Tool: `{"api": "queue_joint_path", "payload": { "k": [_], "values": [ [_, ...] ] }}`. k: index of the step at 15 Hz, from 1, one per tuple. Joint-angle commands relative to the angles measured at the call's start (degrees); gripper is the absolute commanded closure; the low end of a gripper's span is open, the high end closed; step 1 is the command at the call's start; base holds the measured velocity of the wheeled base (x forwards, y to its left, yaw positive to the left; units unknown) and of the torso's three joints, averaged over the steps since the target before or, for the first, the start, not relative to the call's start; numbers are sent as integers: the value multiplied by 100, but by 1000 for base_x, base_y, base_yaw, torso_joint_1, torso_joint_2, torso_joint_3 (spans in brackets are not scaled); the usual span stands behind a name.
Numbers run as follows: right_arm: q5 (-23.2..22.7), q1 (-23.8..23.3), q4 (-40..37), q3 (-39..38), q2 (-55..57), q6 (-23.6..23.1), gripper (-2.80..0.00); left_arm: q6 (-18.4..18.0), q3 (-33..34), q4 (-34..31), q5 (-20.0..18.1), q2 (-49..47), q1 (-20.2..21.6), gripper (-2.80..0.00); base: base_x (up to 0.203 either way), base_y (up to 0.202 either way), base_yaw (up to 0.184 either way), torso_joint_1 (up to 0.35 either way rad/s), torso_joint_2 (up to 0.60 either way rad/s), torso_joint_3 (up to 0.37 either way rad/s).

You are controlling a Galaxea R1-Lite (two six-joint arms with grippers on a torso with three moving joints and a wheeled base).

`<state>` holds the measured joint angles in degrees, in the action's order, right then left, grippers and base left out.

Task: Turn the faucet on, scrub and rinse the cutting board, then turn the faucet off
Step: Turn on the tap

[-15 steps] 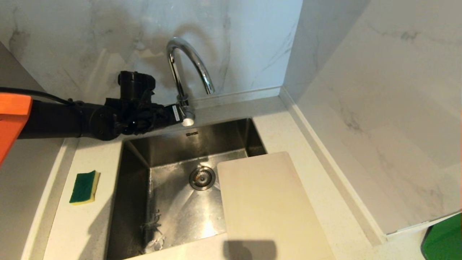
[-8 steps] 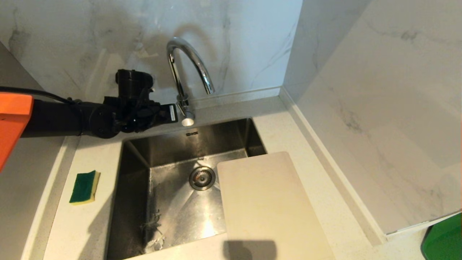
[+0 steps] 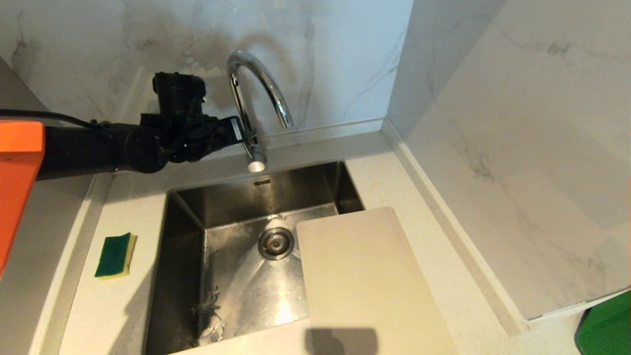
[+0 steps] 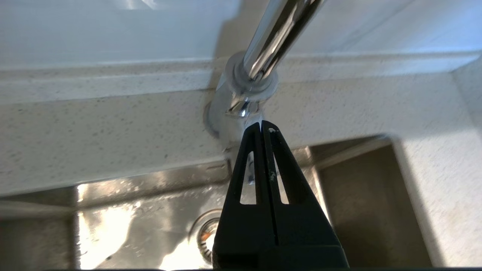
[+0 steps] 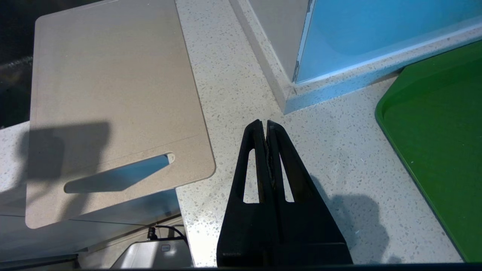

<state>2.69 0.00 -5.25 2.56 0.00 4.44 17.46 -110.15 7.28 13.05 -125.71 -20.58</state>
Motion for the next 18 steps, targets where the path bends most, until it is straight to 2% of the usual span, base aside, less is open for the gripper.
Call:
{"api": "queue_joint_path", "payload": {
  "k": [1,5,9,18],
  "values": [
    [3,0,-2,-1,8,5,0,101,-78,2,3,-67,-7,0,0,0,0,0,0,0],
    [3,0,-2,-1,8,5,0,311,-130,-43,-138,-85,-8,0,0,0,0,0,0,0],
    [3,0,-2,-1,0,5,0,742,-93,-830,-573,126,-8,0,0,0,0,0,0,0],
    [3,0,-2,-1,0,5,0,747,439,-916,-602,426,-52,0,0,0,0,0,0,0]
  ]
}}
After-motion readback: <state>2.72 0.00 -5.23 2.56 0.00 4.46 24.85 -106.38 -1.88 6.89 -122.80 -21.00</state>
